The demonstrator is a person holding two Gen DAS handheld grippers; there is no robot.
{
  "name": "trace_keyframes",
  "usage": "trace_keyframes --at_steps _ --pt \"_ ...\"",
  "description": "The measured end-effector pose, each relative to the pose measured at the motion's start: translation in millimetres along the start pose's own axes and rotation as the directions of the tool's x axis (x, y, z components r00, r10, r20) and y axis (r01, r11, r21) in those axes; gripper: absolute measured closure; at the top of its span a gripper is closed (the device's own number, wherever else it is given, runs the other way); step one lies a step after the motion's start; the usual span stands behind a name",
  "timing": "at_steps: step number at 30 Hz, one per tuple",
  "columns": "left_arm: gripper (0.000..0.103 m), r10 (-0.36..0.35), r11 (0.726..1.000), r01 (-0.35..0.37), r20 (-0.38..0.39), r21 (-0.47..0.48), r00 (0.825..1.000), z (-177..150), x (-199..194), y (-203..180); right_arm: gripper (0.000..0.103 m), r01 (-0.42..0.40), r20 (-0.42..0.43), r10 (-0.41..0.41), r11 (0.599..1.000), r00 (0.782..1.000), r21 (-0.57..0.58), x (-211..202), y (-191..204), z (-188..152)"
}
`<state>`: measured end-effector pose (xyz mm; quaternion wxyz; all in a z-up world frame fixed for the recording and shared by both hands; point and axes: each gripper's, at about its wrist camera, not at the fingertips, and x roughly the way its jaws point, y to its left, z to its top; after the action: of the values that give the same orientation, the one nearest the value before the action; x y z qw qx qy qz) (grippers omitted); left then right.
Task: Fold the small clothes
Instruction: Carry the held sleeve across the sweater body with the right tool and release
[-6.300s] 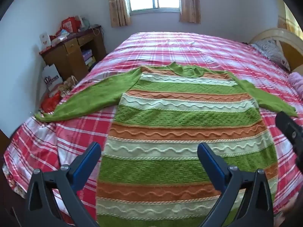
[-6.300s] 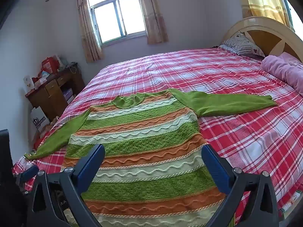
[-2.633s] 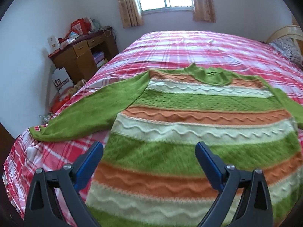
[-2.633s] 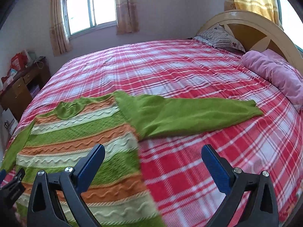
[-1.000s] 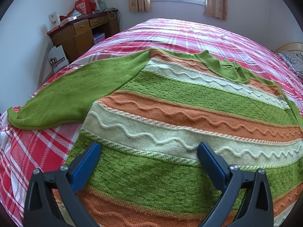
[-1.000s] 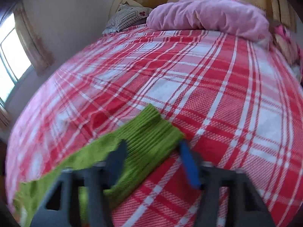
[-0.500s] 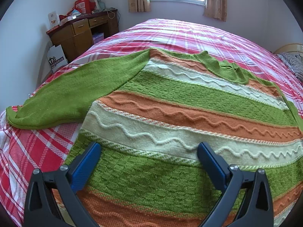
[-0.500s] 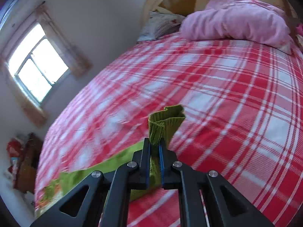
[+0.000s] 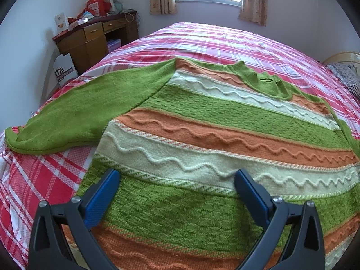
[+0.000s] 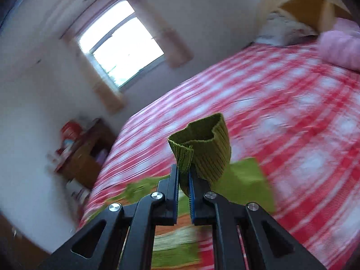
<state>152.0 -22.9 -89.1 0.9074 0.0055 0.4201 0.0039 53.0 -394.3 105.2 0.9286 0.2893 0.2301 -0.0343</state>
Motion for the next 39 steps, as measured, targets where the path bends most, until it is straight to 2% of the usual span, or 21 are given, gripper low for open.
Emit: trace_keyframes --at_steps 4,6,13,16,20,25,28,32,36,37,39 --pt "0.0 -0.051 0.997 0.051 -0.012 0.054 0.999 -6 -14 6 0.096 -0.1 -0.073 0.098 0.995 0.993 -0.03 38 62 -26" --pt "0.0 -0.067 0.997 0.067 -0.001 0.049 0.998 -10 -25 15 0.096 -0.149 -0.118 0.144 0.988 0.982 -0.028 62 90 -41" --pt "0.0 -0.066 0.994 0.072 0.081 -0.076 0.995 -13 -56 75 0.096 -0.249 -0.261 0.234 0.968 0.936 -0.025 139 162 -106" --pt "0.0 -0.062 0.991 0.072 0.088 -0.117 0.994 -14 -55 93 0.096 -0.247 -0.331 0.223 0.968 0.917 -0.032 171 181 -136" --pt "0.0 -0.04 0.985 0.054 0.089 -0.162 0.995 -19 -50 112 0.096 -0.234 -0.387 0.196 0.971 0.901 -0.054 204 193 -167" --pt "0.0 -0.061 0.981 0.072 0.062 -0.182 0.996 -22 -37 123 0.096 -0.234 -0.435 0.184 0.97 0.881 -0.063 238 203 -196" --pt "0.0 -0.061 0.981 0.071 0.057 -0.183 0.996 -23 -31 125 0.096 -0.239 -0.457 0.179 0.968 0.871 -0.076 251 206 -207" --pt "0.0 -0.057 0.981 0.067 0.061 -0.18 0.996 -23 -30 126 0.096 -0.254 -0.508 0.187 0.965 0.841 -0.066 266 213 -224" --pt "0.0 -0.055 0.985 0.064 0.059 -0.16 0.997 -24 -28 123 0.096 -0.269 -0.53 0.174 0.957 0.83 -0.107 275 216 -234" --pt "0.0 -0.055 0.985 0.063 0.058 -0.159 0.997 -25 -29 124 0.095 -0.284 -0.53 0.189 0.953 0.826 -0.103 274 215 -233" --pt "0.0 -0.061 0.984 0.07 0.058 -0.162 0.996 -25 -30 123 0.086 -0.322 -0.557 0.225 0.943 0.799 -0.08 273 213 -230"
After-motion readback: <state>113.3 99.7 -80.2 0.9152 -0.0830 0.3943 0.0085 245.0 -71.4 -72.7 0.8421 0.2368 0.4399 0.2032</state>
